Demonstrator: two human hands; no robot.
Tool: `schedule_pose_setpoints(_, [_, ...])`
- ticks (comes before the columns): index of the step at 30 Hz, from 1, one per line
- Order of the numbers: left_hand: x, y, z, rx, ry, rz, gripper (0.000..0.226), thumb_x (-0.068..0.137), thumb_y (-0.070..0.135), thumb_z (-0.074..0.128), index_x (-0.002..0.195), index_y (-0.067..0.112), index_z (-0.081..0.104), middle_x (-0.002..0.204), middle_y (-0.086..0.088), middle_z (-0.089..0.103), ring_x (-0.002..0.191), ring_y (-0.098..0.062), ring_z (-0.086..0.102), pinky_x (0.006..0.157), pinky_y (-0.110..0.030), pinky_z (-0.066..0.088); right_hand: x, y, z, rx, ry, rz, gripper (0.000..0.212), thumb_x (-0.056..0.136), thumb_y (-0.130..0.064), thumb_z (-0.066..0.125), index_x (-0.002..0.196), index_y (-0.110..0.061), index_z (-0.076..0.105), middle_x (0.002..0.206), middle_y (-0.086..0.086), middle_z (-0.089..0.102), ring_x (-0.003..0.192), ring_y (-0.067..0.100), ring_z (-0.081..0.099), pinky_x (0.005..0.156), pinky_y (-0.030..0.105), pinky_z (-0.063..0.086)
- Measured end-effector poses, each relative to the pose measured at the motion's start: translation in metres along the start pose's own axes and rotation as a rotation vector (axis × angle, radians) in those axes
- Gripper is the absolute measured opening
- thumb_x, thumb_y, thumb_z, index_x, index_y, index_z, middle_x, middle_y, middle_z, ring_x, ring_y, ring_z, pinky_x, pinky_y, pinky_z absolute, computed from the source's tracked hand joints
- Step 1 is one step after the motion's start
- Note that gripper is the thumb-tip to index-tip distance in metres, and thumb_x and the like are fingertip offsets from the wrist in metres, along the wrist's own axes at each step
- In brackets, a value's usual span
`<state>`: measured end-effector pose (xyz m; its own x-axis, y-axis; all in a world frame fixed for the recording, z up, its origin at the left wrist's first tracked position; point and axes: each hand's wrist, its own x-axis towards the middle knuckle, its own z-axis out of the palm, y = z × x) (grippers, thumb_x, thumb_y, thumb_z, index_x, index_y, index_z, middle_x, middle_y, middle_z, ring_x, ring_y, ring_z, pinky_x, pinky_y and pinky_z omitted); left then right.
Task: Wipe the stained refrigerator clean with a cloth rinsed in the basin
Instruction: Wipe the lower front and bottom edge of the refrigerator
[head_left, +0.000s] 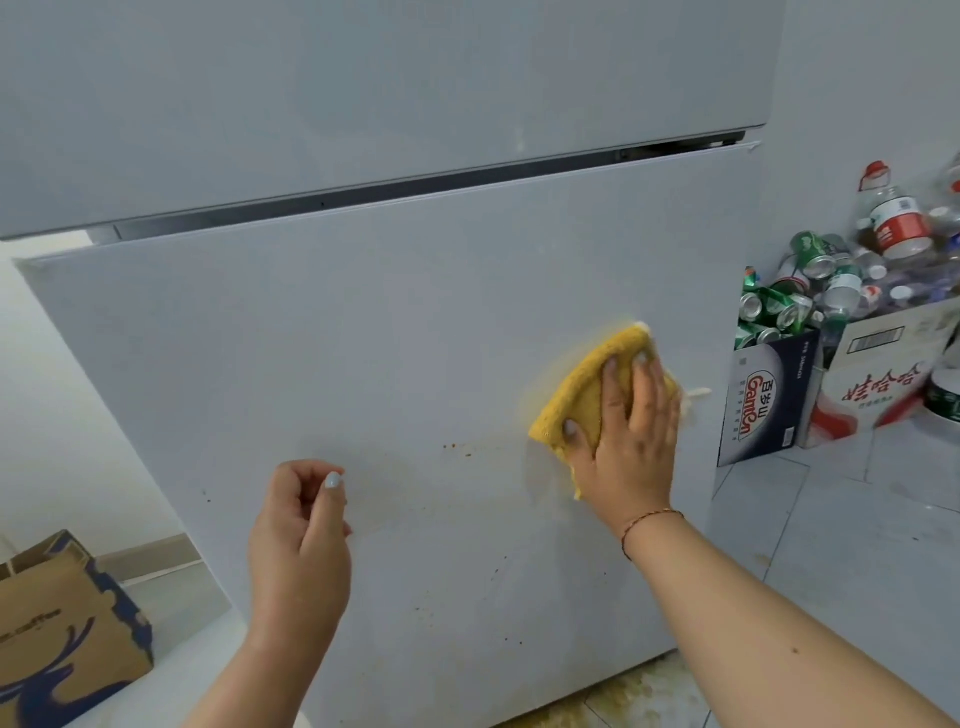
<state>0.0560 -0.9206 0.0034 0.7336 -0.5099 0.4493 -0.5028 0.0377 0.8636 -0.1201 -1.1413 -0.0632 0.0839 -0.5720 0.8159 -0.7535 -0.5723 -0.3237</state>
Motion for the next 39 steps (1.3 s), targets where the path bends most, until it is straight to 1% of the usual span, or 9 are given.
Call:
schedule_pose_setpoints(4, [-0.002,-0.005,-0.013,-0.009,0.011,-0.022,0.016,0.099,0.016,0.043,0.090,0.022,0.054,0.079,-0.009,0.056,0.069,-0.021,0.054,0.066,-0.037,0.044,-0.002,-0.072,0.008,0.219,0.018,0.442,0.077,0.091,-0.053,0.027,0.152,-0.010,0.008,0.157,0.021,0.011,0.145,0.039,0.010,0.116,0.059,0.010])
schedule_pose_setpoints(6, [-0.003,-0.008,-0.022,-0.008,0.035,-0.029,0.016,0.099,0.016,0.043,0.091,0.022,0.055,0.080,-0.010,0.056,0.070,-0.023,0.054,0.068,-0.038,0.045,0.004,-0.103,0.008,0.273,0.031,0.483,0.079,0.089,-0.053,0.027,0.152,-0.008,0.009,0.157,0.023,0.012,0.144,0.040,0.010,0.115,0.060,0.008])
schedule_pose_setpoints(14, [0.000,-0.020,-0.054,-0.054,0.188,-0.091,0.016,0.099,0.015,0.042,0.096,0.014,0.058,0.078,-0.008,0.055,0.068,-0.022,0.052,0.070,-0.042,0.043,-0.009,-0.199,0.017,0.133,0.069,-0.452,0.068,0.089,-0.048,0.052,0.148,-0.023,0.031,0.156,0.007,0.017,0.148,0.032,0.007,0.115,0.061,0.001])
schedule_pose_setpoints(18, [0.000,-0.030,-0.058,-0.037,0.219,-0.116,0.017,0.099,0.016,0.042,0.095,0.015,0.059,0.075,-0.007,0.056,0.069,-0.024,0.053,0.072,-0.045,0.045,-0.015,-0.180,0.024,0.131,0.042,-0.901,0.053,0.091,-0.029,0.052,0.144,-0.027,0.043,0.154,-0.001,0.034,0.146,0.022,0.022,0.117,0.054,0.012])
schedule_pose_setpoints(21, [0.000,-0.035,-0.058,-0.013,0.180,-0.114,0.018,0.100,0.017,0.042,0.095,0.015,0.059,0.079,-0.010,0.057,0.068,-0.023,0.054,0.071,-0.044,0.046,-0.013,-0.140,0.025,0.069,0.064,-1.020,0.052,0.090,-0.024,0.052,0.141,-0.028,0.046,0.150,-0.005,0.039,0.143,0.017,0.031,0.116,0.050,0.021])
schedule_pose_setpoints(24, [-0.001,-0.038,-0.056,0.007,0.125,-0.124,0.018,0.099,0.017,0.042,0.094,0.015,0.059,0.080,-0.011,0.058,0.069,-0.023,0.054,0.067,-0.039,0.044,-0.009,-0.092,0.023,0.000,0.134,-0.914,0.052,0.088,-0.034,0.058,0.140,-0.032,0.048,0.149,-0.005,0.042,0.140,0.018,0.036,0.112,0.053,0.025])
schedule_pose_setpoints(28, [-0.005,-0.045,-0.059,0.043,0.069,-0.152,0.020,0.099,0.019,0.042,0.090,0.016,0.060,0.077,-0.010,0.058,0.069,-0.024,0.055,0.064,-0.037,0.043,-0.011,-0.036,0.022,-0.086,0.146,-0.498,0.062,0.090,-0.047,0.050,0.146,-0.026,0.032,0.147,0.007,0.030,0.138,0.033,0.029,0.110,0.062,0.021])
schedule_pose_setpoints(34, [-0.012,-0.054,-0.069,0.063,0.036,-0.199,0.023,0.100,0.019,0.042,0.087,0.016,0.060,0.077,-0.012,0.058,0.068,-0.024,0.054,0.065,-0.039,0.045,-0.028,-0.084,0.027,0.110,0.153,0.031,0.064,0.096,-0.042,0.034,0.148,-0.007,0.023,0.153,0.016,0.017,0.142,0.043,0.017,0.110,0.066,0.016])
schedule_pose_setpoints(39, [-0.014,-0.064,-0.087,0.063,0.065,-0.220,0.026,0.100,0.021,0.041,0.085,0.015,0.061,0.074,-0.007,0.057,0.068,-0.024,0.054,0.066,-0.041,0.045,-0.017,-0.162,0.027,0.155,0.197,-0.148,0.060,0.095,-0.040,0.041,0.146,-0.011,0.030,0.151,0.014,0.021,0.141,0.043,0.020,0.111,0.067,0.011])
